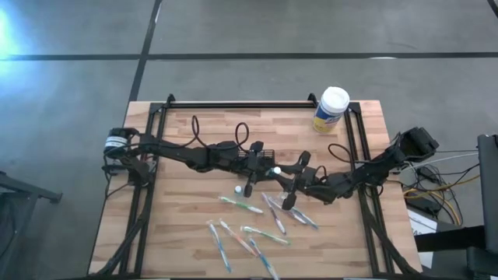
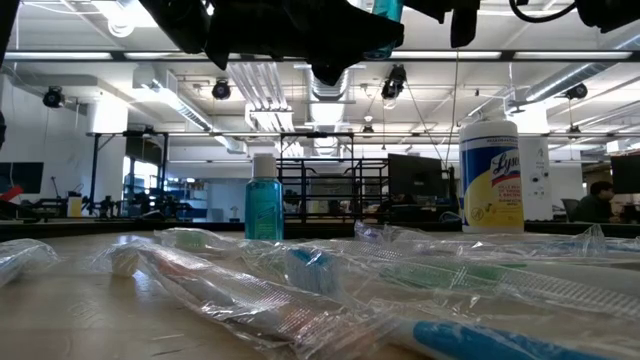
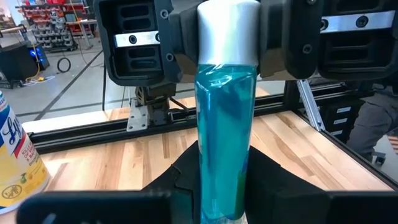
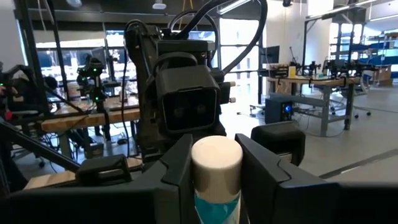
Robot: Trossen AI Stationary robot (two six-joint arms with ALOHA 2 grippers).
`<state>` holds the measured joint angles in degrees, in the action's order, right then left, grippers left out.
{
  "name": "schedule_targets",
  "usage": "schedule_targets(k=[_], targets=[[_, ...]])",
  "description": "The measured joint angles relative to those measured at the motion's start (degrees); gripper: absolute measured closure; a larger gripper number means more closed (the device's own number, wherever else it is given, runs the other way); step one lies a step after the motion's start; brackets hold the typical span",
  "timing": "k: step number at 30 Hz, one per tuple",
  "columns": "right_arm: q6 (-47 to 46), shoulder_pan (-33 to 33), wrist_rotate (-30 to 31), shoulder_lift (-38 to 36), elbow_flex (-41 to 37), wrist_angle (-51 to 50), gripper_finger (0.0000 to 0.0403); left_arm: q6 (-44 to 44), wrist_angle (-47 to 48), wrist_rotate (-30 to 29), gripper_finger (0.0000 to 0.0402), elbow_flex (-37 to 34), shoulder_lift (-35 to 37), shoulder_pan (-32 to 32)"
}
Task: Pick & Place toothbrushing station
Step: Put the right blue mouthwash bottle into the black organizer
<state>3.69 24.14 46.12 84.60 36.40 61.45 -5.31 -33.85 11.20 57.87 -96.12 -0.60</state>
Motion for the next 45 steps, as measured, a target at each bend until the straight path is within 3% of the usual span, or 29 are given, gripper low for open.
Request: schedule_targets(k=[8, 13, 18, 24, 27, 31, 40, 45], targets=[[0.54, -0.24, -2.51, -0.61, -0.10, 0.22, 0.0314, 0.29, 0.01, 0.44, 0.0301, 0.00, 0.17, 0.02], [0.61, -0.17, -7.84, -2.65, -0.09, -1.10, 0.0314, 0.22, 4.22, 4.65, 0.0229, 0.04, 1.54, 0.04], [1.22, -0.31, -9.10, -4.58, -0.09, -4.59, 0.0314, -0.92, 11.45, 3.56, 0.0146, 0.04, 5.66, 0.09], [0.91, -1.68, -13.30, -8.85, -0.09, -12.61, 0.0314, -3.65, 28.15, 2.85, 0.0091, 0.02, 14.08, 0.39], [0.31, -4.47, -21.66, -10.29, -0.07, -15.26, 0.0314, -4.15, 34.75, 3.01, 0.0087, -0.90, 19.10, 0.39], [-0.58, -9.86, -32.47, -9.18, -0.04, -16.04, 0.0314, -4.08, 33.66, 4.45, 0.0095, -8.35, 27.16, 0.39], [-0.67, -20.30, -47.37, -2.72, -0.08, -11.03, 0.0314, 0.71, 13.17, 3.13, 0.0137, -30.70, 45.15, 0.41], [-0.59, -21.99, -54.44, 0.34, 3.49, -8.50, 0.0314, 3.92, 8.32, -4.74, 0.0149, -34.82, 47.87, 0.46]])
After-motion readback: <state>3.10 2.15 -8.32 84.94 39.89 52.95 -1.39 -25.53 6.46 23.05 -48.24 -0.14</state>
